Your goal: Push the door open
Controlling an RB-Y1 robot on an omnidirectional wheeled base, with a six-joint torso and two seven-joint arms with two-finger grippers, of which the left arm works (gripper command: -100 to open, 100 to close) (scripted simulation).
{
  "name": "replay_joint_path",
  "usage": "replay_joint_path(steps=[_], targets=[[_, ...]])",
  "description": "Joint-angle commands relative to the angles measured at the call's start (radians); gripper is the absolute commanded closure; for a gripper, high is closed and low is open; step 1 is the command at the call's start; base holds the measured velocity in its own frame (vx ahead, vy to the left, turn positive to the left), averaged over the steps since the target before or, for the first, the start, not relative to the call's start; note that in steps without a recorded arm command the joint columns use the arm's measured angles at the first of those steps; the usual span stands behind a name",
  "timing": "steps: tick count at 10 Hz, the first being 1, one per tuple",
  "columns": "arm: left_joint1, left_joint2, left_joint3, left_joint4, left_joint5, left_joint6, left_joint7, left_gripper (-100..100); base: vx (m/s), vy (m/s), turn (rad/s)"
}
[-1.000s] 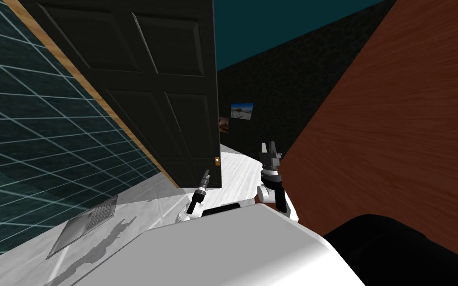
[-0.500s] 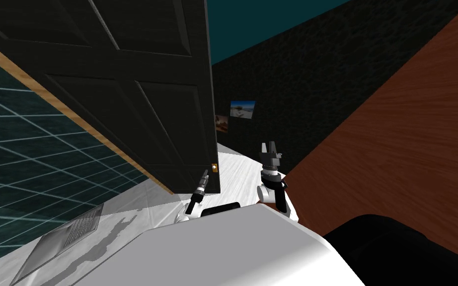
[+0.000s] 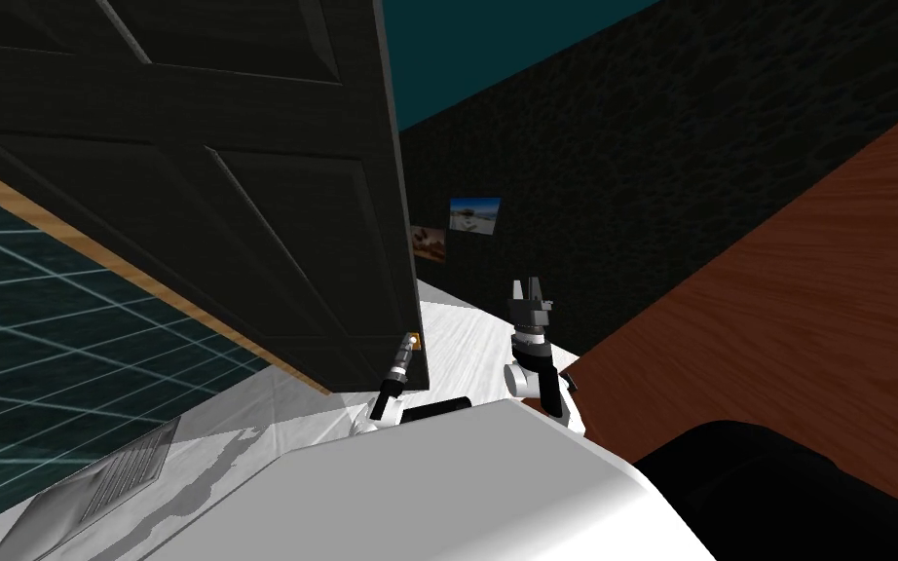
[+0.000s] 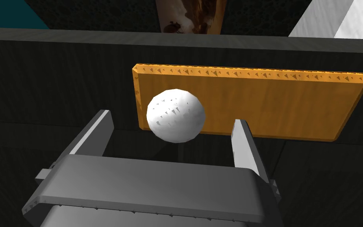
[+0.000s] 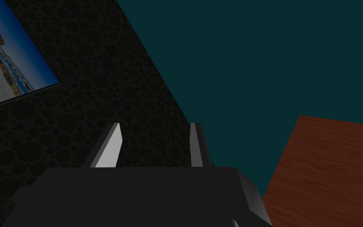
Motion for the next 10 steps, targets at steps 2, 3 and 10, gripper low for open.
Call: replay_joint_path(steps=[2, 3, 10], targets=[[0.0, 0.0, 0.0, 0.0, 0.0, 0.0, 0.0, 100, 0.016, -0.011, 0.002], [0.0, 0.0, 0.0, 0.0, 0.0, 0.0, 0.0, 100, -0.011, 0.009, -0.007], [0.004, 0.039, 0.009, -0.008, 0.017, 0.01, -0.012, 100, 0.069, -0.019, 0.068]])
